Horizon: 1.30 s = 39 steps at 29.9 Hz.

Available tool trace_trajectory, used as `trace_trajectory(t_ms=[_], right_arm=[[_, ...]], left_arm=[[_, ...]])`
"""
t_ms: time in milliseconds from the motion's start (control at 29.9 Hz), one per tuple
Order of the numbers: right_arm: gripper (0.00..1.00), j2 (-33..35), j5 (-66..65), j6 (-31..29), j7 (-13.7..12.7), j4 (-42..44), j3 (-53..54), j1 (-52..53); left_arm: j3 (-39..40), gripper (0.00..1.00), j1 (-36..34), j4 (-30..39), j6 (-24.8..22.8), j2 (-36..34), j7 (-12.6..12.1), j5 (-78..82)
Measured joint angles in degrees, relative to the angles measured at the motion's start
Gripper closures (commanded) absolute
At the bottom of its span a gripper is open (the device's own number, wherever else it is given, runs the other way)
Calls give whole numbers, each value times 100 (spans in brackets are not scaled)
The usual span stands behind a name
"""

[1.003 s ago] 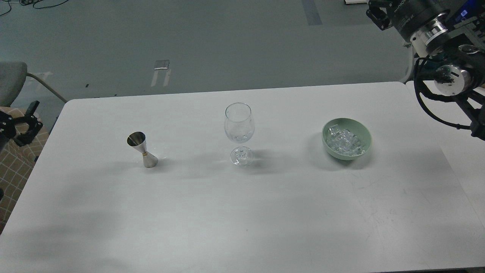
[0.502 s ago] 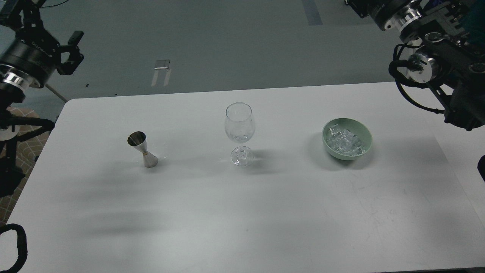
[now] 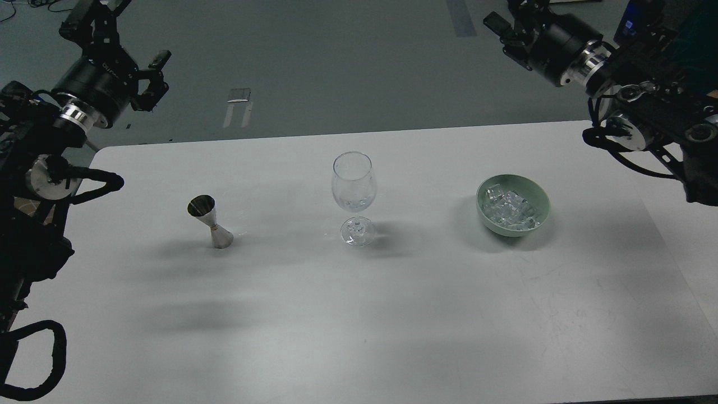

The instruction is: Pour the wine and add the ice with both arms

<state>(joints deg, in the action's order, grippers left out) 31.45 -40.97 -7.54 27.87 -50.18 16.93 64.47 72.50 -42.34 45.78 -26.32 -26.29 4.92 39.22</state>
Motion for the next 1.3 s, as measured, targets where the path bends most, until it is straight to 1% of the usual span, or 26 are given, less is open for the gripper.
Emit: trace_trajectory(t_ms=[167,301,401,502,635,736,803,869,903,936,970,1003,1037,1170,1304], right_arm=[[0,1091,-1618,359,6,-1017,-468,-100],[0,1842,-2871,705,14,-1660,-856,-155],[0,2254,-3772,942,15,-1867,-1047,-254],[0,2458,-4619,1201,15,-1873,-1110,-492],[0,2467,-5082,1531,15,-1805,-1122,-981],[0,2194,-5179,1649,16,-1517,-1118,-1318],[3,1968,-5205,1747,14,-1241,-1108,-1494],[11,1774,-5230,1848,12,-1062,-1103,-1599],[21,1660,-5259,1891,13,-989,-1104,-1635],[29,1558,-5301,1924,13,-918,-1104,-1659],[34,1489,-5346,1945,13,-850,-1104,-1669],[42,1428,-5399,1960,12,-775,-1104,-1675],[46,1381,-5446,1966,12,-716,-1107,-1677],[48,1222,-5672,1971,13,-544,-1119,-1677],[47,1164,-5768,1971,13,-394,-1135,-1695]], left_arm=[[-5,2,-46,0,3,88,0,29],[-16,2,-55,0,2,170,-5,42],[-17,2,-55,0,8,198,-8,42],[-17,2,-55,0,8,215,-8,38],[-17,2,-58,0,8,250,-8,35],[-17,2,-58,3,7,310,-8,35],[-17,2,-58,3,8,326,-8,36],[-17,2,-58,3,9,332,-8,41],[-17,2,-58,3,10,337,-8,42],[-17,2,-58,3,10,340,-8,42],[-17,2,-58,4,13,341,-7,42],[-17,2,-57,4,13,342,-7,43],[-17,2,-54,4,13,342,-6,42],[-17,2,-41,4,13,331,-1,43],[-17,2,-32,4,13,320,-1,42]])
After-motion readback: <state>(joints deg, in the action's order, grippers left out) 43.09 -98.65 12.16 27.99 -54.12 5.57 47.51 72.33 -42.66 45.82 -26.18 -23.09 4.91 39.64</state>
